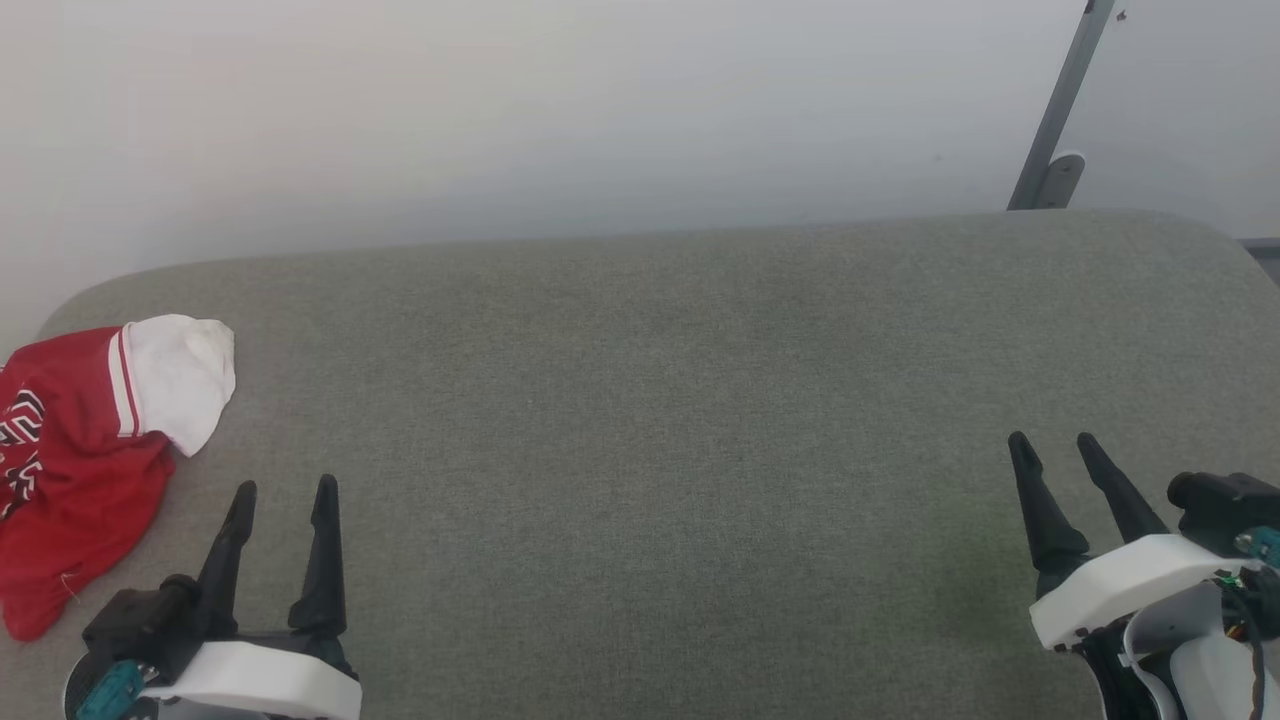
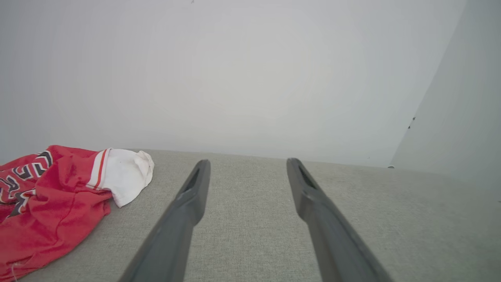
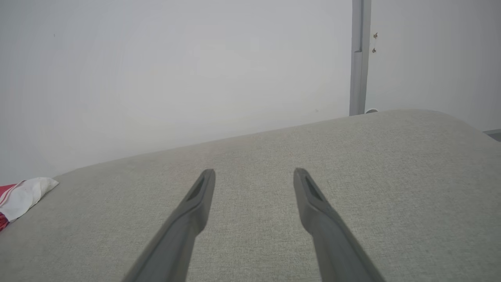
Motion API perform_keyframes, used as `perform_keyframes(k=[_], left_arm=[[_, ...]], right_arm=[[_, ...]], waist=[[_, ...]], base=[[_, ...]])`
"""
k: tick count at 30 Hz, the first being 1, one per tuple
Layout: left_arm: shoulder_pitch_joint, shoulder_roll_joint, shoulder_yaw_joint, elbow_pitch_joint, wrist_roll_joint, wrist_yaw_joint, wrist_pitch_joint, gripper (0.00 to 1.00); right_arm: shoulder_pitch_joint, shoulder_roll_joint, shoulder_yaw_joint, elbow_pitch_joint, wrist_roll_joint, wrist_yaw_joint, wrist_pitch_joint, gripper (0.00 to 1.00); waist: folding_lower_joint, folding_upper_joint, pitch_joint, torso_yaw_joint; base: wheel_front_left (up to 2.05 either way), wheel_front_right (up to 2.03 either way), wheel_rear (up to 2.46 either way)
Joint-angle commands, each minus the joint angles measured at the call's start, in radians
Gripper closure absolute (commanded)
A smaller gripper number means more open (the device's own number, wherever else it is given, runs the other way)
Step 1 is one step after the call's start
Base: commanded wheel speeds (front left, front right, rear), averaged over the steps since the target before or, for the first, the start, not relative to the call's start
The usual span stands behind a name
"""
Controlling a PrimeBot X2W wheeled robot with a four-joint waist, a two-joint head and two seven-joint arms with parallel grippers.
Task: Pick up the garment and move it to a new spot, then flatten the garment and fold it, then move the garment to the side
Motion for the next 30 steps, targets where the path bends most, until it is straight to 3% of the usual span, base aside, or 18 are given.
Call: perform_keyframes(k=[1,15,30], left_arm=[[0.014,0.007,0.004,-0.008,0.023,-0.002,-0.010,0.00],[0.025,0.021,-0.005,-0.020,0.104,-0.003,-0.037,0.00],[0.029,0.033,-0.017,-0.022,0.073,-0.002,-0.036,0.00]], right_arm=[[-0.014,-0.005,0.005,-0.002,-0.020,0.000,-0.010,0.00],[-0.013,-0.018,0.017,-0.001,-0.106,0.000,-0.026,0.00],[0.000,-0.011,0.007,-0.008,-0.099,0.000,-0.029,0.00]], waist=[[0.0000,0.0000,-0.001,0.001],[0.0000,0.0000,-0.006,-0.005],[0.0000,0.0000,-0.006,-0.006]], base=[[0.00,0.00,0.00],[0.00,0.00,0.00],[0.00,0.00,0.00]])
